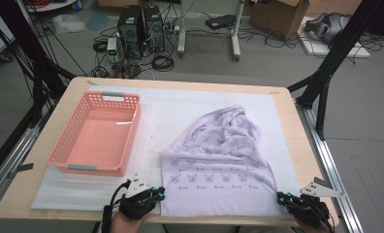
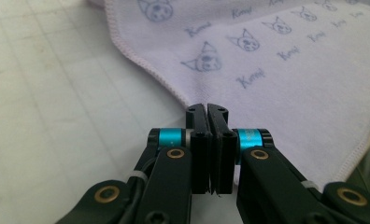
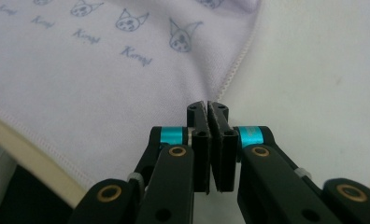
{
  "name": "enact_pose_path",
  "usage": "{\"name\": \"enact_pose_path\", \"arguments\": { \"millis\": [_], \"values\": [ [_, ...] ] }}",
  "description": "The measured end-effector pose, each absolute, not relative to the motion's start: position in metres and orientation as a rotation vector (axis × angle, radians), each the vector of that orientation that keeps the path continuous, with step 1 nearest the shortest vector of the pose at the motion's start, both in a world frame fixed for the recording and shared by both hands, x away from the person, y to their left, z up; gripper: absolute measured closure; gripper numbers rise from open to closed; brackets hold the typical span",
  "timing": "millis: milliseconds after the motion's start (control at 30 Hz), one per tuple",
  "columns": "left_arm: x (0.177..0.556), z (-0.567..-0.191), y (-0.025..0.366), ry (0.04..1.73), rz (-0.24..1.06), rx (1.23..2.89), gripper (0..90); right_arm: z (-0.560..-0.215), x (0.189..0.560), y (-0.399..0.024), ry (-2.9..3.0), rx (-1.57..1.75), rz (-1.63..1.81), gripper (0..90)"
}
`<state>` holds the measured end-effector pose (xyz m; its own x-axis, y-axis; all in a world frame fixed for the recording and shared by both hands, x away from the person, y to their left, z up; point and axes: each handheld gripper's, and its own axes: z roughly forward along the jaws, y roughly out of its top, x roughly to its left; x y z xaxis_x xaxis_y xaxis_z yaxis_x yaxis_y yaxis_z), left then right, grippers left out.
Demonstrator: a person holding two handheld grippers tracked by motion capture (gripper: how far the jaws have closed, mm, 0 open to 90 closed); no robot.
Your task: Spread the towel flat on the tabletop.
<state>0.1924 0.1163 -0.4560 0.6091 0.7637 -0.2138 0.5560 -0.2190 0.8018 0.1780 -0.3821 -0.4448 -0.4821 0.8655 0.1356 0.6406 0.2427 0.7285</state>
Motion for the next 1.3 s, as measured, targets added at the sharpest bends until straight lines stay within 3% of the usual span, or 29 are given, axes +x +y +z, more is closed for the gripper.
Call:
{"name": "enact_pose_path", "arguments": {
  "millis": [300,333,400,500,633,700,767,833,867,900,1233,1300],
  "values": [
    [0.156,-0.453,0.135,0.995,0.201,1.932,87.1,-0.435,0.135,-0.388,2.3,1.35,1.101,88.4],
    [0.157,-0.454,0.135,0.996,0.208,1.926,82.7,-0.436,0.134,-0.387,2.31,1.352,1.097,86.0],
    [0.165,-0.455,0.134,1.032,0.224,1.889,57.8,-0.437,0.137,-0.386,2.27,1.373,1.097,66.3],
    [0.182,-0.451,0.13,1.066,0.258,1.833,49.2,-0.433,0.146,-0.385,2.188,1.396,1.127,60.4],
    [0.206,-0.452,0.118,1.104,0.257,1.821,46.9,-0.436,0.165,-0.38,2.135,1.422,1.081,59.9],
    [0.212,-0.454,0.109,1.103,0.234,1.846,47.2,-0.441,0.176,-0.374,2.145,1.427,1.05,60.3],
    [0.209,-0.456,0.099,1.069,0.302,1.89,49.7,-0.446,0.184,-0.368,2.172,1.416,1.019,64.9],
    [0.203,-0.457,0.096,1.048,0.375,1.925,72.1,-0.446,0.184,-0.365,2.179,1.383,1.007,82.6],
    [0.202,-0.457,0.098,1.053,0.331,1.916,83.8,-0.446,0.183,-0.365,2.205,1.375,1.029,86.9],
    [0.2,-0.456,0.101,1.059,0.321,1.915,86.1,-0.445,0.181,-0.364,2.212,1.359,1.017,87.4],
    [0.145,-0.453,0.12,1.007,0.283,1.956,86.3,-0.444,0.129,-0.37,2.364,1.305,1.03,87.9],
    [0.146,-0.453,0.12,1.001,0.279,1.942,80.3,-0.442,0.125,-0.37,2.376,1.301,1.056,82.2]
  ]
}}
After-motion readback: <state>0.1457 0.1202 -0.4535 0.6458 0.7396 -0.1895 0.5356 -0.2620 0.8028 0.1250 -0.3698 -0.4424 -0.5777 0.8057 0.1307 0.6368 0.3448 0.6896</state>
